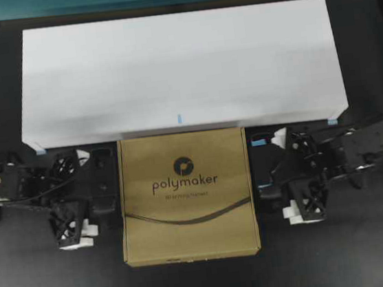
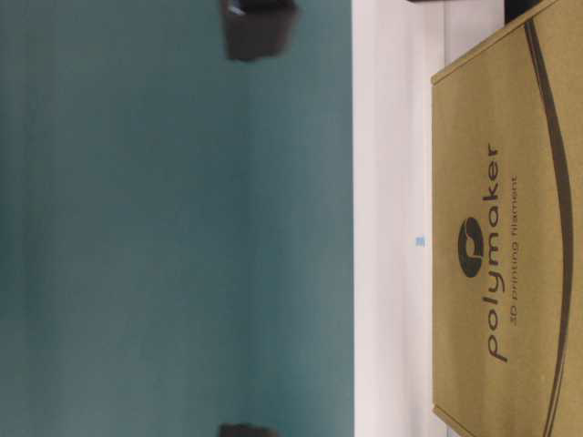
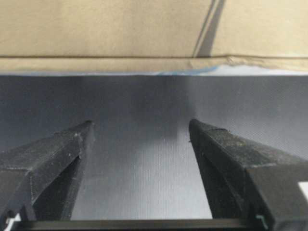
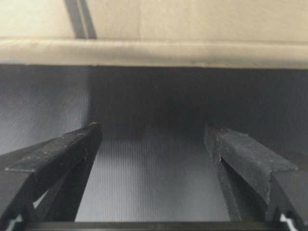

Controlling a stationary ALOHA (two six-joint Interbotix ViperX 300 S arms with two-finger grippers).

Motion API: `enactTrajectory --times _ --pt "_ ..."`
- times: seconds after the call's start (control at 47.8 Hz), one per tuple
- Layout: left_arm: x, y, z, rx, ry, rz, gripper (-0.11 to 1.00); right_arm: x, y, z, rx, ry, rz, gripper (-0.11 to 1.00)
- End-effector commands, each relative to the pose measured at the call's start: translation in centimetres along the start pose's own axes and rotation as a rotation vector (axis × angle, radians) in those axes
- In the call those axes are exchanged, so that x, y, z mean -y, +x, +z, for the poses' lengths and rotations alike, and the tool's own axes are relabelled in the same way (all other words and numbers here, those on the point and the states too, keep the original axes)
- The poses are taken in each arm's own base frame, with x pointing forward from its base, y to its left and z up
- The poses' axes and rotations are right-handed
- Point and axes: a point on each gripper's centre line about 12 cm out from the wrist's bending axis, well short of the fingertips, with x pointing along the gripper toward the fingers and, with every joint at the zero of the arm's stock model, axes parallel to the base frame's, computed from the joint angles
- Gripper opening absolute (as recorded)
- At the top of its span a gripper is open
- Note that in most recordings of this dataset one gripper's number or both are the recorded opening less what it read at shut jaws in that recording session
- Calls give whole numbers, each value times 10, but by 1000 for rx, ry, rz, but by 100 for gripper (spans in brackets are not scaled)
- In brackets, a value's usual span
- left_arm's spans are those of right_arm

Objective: Place the cardboard box on the stand after clamping it between your arms.
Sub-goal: 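Press both grippers against the box sides, clamping it between them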

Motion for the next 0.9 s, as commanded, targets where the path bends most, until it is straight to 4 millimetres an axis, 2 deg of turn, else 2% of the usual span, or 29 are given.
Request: enactTrajectory --times 0.0,0.188,0.397,0.711,0.879 --pt "2 6 8 17 6 -4 77 -5 10 4 7 -22 8 82" --pt "4 18 19 33 19 -7 77 -6 22 18 48 -22 14 82" --pt "6 26 27 34 23 -10 77 -8 24 34 82 -19 17 82" --pt "7 25 28 33 26 -10 77 -9 24 43 101 -2 21 82" --pt "8 13 36 50 21 -11 77 -12 11 56 132 13 30 82"
